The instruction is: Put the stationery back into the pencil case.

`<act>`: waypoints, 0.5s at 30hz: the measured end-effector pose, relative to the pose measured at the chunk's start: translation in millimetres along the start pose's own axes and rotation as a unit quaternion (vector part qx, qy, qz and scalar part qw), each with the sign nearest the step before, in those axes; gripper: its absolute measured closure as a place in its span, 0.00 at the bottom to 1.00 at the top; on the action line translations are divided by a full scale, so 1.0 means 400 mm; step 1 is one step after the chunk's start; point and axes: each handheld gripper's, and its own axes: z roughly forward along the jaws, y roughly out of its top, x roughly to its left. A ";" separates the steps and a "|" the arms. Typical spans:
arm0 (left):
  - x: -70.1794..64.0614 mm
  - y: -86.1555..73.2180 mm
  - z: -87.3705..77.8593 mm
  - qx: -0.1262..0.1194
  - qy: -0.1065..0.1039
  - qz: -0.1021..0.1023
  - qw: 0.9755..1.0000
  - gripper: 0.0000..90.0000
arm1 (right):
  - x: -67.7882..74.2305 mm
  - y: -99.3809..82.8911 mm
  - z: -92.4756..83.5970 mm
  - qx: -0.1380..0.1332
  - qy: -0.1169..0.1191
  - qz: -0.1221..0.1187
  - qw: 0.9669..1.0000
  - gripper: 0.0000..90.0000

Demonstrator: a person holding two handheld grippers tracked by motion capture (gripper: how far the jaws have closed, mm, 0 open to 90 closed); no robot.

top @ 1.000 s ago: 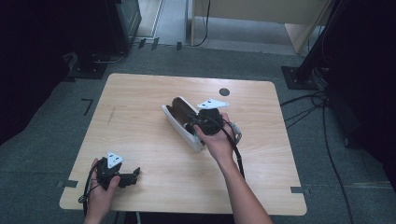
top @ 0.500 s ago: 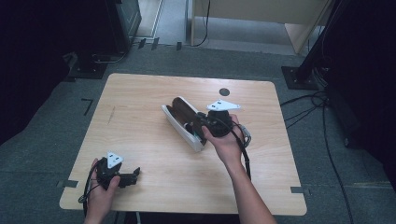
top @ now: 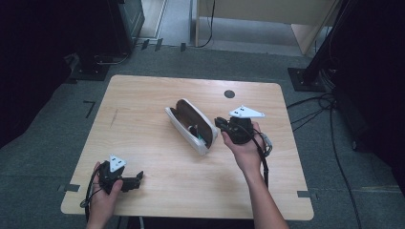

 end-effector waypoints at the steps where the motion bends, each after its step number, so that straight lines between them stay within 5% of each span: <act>1: 0.000 0.000 0.000 0.000 0.000 0.000 1.000 0.01 | -0.004 -0.003 -0.003 -0.001 -0.001 0.002 1.000 0.92; 11: 0.000 0.000 0.000 0.000 0.000 0.001 1.000 0.01 | -0.039 -0.043 -0.030 -0.002 -0.018 0.010 1.000 0.85; 15: 0.000 0.000 0.000 0.000 0.000 0.000 1.000 0.01 | -0.052 -0.061 -0.042 -0.006 -0.029 0.008 1.000 0.69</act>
